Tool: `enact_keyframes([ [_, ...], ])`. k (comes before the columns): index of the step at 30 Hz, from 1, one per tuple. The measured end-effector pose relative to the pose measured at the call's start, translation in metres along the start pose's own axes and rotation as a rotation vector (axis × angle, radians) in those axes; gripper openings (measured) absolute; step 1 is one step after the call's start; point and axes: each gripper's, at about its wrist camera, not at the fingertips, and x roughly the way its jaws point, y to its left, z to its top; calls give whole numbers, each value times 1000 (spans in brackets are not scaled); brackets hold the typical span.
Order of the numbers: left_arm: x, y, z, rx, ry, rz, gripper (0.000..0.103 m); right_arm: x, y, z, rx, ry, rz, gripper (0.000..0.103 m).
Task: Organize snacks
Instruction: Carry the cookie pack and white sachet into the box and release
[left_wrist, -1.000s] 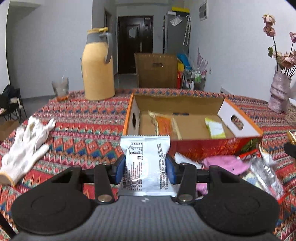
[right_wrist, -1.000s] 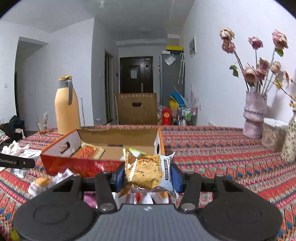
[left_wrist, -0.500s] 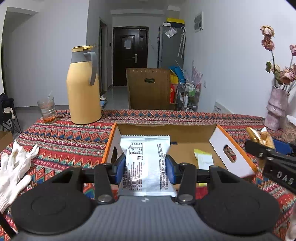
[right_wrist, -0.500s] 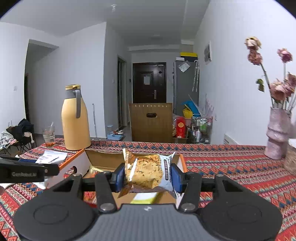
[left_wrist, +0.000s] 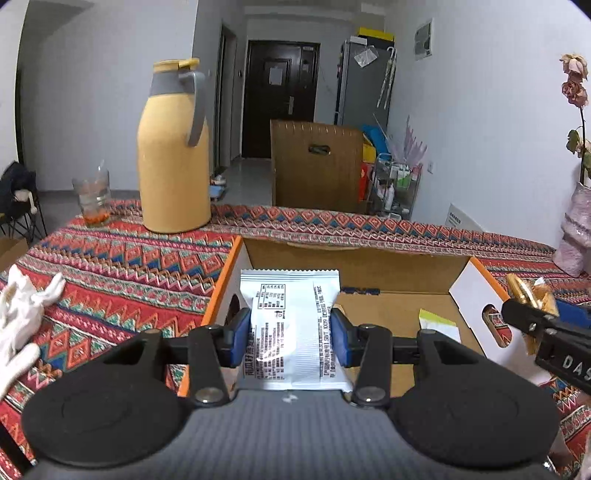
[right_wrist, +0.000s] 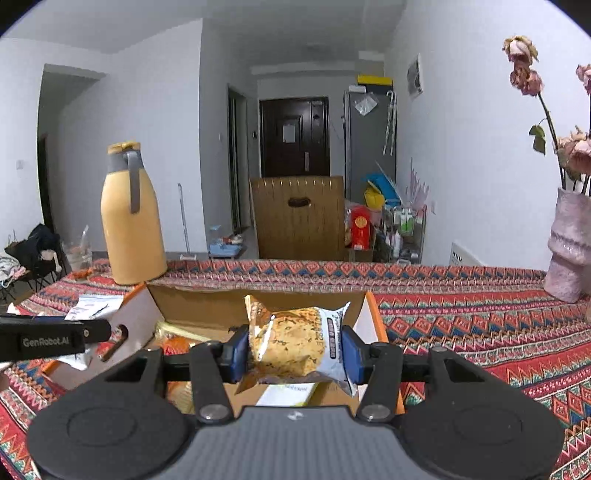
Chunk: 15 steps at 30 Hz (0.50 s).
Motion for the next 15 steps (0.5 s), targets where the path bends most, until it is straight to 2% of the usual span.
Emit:
enact_keyframes([
  [12,0,-5,-8,20,12,-15,46,11,12,-10,-34,45,-4,51],
  [15,-1,-5,-9,22,8,-13,55,10,12,-11,-35,39,-5,63],
])
